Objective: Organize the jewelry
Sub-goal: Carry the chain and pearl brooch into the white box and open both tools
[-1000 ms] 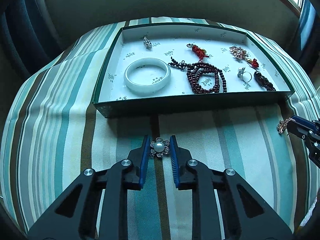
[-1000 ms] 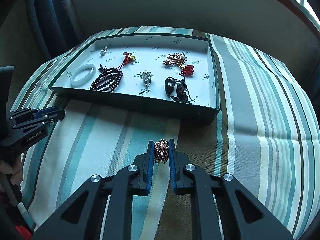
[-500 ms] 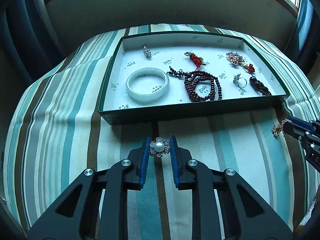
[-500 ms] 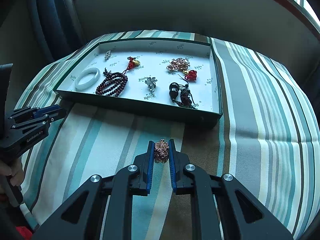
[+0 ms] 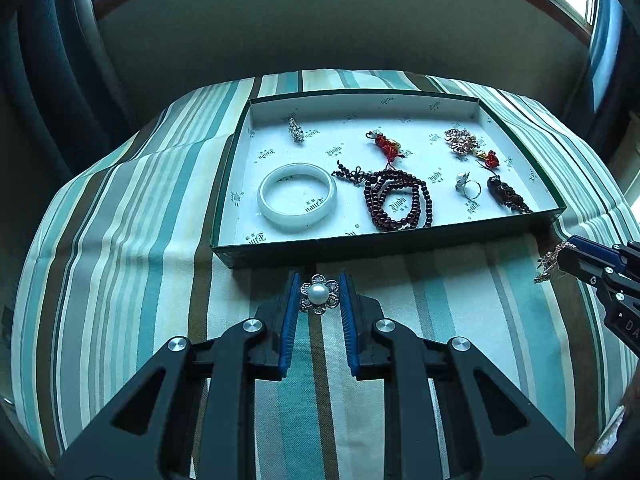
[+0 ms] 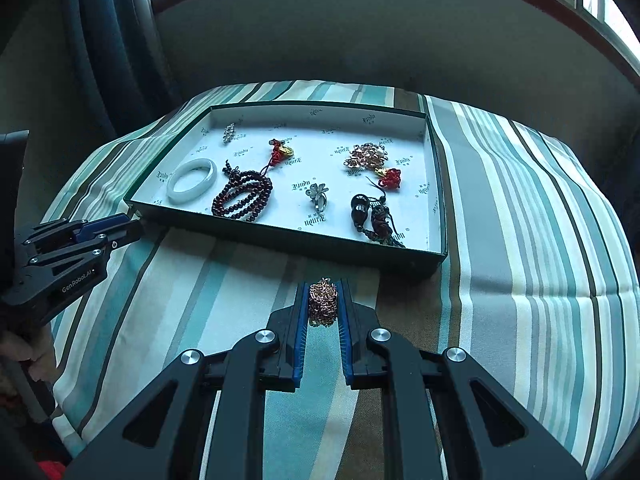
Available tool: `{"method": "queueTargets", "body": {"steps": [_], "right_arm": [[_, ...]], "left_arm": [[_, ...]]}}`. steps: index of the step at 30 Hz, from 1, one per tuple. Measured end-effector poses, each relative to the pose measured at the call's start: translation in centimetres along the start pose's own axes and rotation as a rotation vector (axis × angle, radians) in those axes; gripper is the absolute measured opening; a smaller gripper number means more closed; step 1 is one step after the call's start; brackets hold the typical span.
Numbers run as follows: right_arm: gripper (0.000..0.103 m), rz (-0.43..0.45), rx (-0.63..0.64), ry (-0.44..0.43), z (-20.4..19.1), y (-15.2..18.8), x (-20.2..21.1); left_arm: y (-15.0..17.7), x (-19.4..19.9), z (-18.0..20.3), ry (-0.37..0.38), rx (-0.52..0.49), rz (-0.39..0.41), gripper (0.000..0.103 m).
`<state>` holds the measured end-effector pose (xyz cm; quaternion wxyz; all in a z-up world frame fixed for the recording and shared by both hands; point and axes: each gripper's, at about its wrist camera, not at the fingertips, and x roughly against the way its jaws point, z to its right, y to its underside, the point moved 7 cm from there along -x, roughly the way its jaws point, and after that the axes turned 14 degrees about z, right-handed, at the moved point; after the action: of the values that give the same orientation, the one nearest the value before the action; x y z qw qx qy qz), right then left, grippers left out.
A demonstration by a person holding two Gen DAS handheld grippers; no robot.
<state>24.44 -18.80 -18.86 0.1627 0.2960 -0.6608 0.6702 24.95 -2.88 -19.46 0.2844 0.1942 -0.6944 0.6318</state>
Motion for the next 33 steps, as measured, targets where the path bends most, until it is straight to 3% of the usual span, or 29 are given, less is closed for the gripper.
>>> {"method": "queueTargets", "body": {"steps": [9, 17, 25, 33], "right_arm": [[0.014, 0.075, -0.005, -0.016, -0.6, -3.4, 0.9], [0.014, 0.169, -0.008, -0.036, -1.2, -8.7, -0.7], [0.014, 0.214, -0.017, -0.041, -1.4, -12.9, -5.1], [0.014, 0.147, -0.064, -0.039, -1.2, -12.3, -12.3]], "left_arm": [[-2.7, 0.9, 0.3, 0.014, 0.000, 0.060, 0.020], [-7.3, -0.8, 0.6, 0.016, -0.003, 0.124, 0.020], [-11.9, -5.2, 0.5, -0.017, 0.003, 0.165, 0.020], [-12.3, -11.5, 0.3, -0.044, 0.020, 0.099, 0.020]]}}
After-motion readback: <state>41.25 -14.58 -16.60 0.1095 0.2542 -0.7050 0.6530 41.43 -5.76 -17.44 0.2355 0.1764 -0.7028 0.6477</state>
